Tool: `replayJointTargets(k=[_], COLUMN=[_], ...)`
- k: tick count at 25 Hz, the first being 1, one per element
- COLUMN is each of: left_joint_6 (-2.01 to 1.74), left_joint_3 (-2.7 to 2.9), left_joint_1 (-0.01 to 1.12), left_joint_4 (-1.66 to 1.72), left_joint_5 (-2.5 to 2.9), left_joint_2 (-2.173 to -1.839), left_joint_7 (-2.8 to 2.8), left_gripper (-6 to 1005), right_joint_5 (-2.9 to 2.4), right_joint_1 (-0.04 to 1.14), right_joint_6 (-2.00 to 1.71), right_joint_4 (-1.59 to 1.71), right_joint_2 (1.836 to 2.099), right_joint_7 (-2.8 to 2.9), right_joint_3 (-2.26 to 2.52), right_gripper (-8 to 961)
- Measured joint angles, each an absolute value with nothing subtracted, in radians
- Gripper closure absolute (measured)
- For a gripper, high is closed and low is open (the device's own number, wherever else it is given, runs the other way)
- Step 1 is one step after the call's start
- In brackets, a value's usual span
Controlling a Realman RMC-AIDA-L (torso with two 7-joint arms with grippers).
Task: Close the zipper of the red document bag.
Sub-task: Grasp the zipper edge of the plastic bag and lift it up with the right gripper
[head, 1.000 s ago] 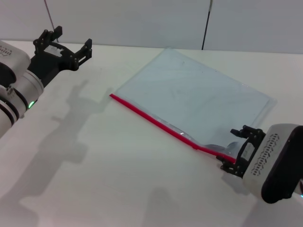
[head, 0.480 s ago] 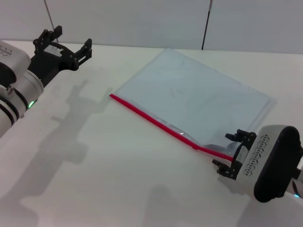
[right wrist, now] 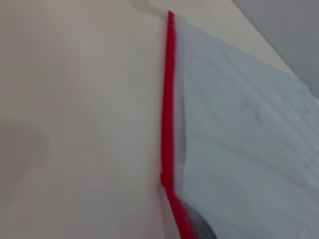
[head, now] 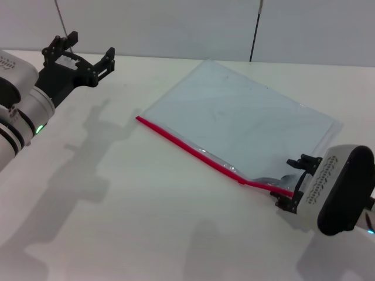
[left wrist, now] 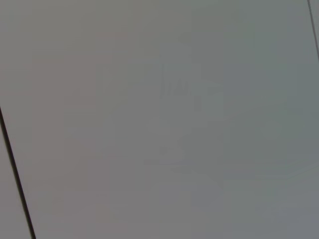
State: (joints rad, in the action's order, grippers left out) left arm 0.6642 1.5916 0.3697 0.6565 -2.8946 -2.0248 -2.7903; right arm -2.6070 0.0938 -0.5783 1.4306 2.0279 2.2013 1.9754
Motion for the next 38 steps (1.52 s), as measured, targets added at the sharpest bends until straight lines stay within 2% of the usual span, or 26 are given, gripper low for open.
replayJointTargets(k=[16,27,32,38], left_joint_6=[0.662,0.666,0.667,0.667], left_joint_3=[1.596,1.598,1.599,1.598], left_joint_1=[0.373,0.375,0.375,0.373], left_joint_4=[0.657,0.656,0.657,0.659], left_joint_5=[-2.895,-2.895,-2.894,-2.893], left_joint_2=[-2.026,-2.026,-2.028,-2.028], left_joint_7=[-2.790,-2.790,-2.790,-2.790], left_gripper=[155,157,158,159], right_joint_5=[-2.608,-2.608,-2.608,-2.608], right_joint_1=[0.148,0.211,0.231,0.245], right_joint_6=[-0.570,-0.569,-0.567,-0.564], right_joint_4=[1.391,1.331,1.309,1.303], right_joint_2=[2.028,2.029,2.029,2.028], right_joint_7=[2.218,2.232,2.244,2.266], right_joint_3=[1.963,1.959,1.958,1.953], right_gripper=[297,383,382,477])
